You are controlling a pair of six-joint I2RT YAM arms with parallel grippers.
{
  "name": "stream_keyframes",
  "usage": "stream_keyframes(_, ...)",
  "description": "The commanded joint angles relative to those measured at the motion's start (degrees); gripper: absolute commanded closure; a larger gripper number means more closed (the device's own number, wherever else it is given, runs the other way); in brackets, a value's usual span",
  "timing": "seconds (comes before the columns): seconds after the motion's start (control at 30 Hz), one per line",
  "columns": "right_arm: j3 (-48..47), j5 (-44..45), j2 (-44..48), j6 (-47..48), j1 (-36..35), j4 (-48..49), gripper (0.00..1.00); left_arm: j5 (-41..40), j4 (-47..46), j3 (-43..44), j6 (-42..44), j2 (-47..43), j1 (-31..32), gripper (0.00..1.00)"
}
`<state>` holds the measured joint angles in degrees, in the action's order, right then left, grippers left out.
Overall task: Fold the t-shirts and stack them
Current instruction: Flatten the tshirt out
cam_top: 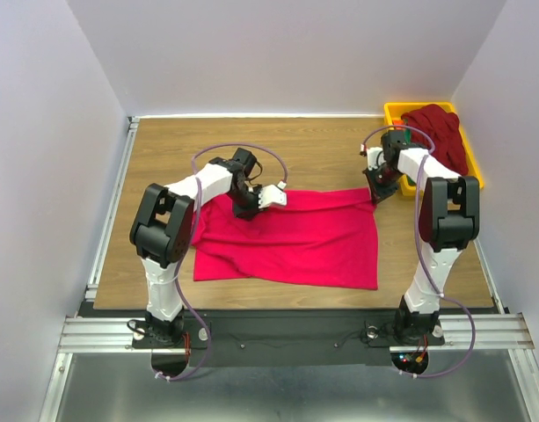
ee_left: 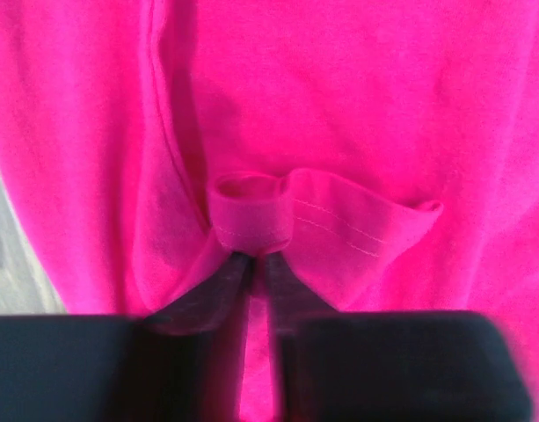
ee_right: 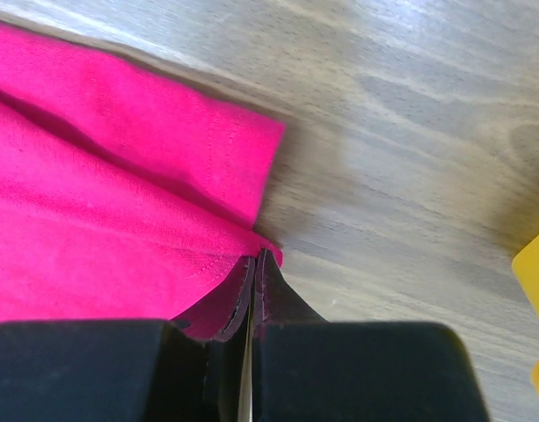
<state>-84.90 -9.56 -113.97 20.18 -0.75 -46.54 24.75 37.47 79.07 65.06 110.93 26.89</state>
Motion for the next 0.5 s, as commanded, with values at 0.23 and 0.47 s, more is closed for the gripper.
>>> stream_keyframes(0.23,-2.2,1.7,-0.1,0.4,0.5,-0.5,0.99,4.8,-5.1,-7.3,-2.3,-17.0,-5.7,1.0)
stream_keyframes(0.47,-0.1,-0.6,2.9,4.2,0.5,-1.8,0.99,0.7,-1.9,-25.6,6.9,-28.0,-7.2,0.66)
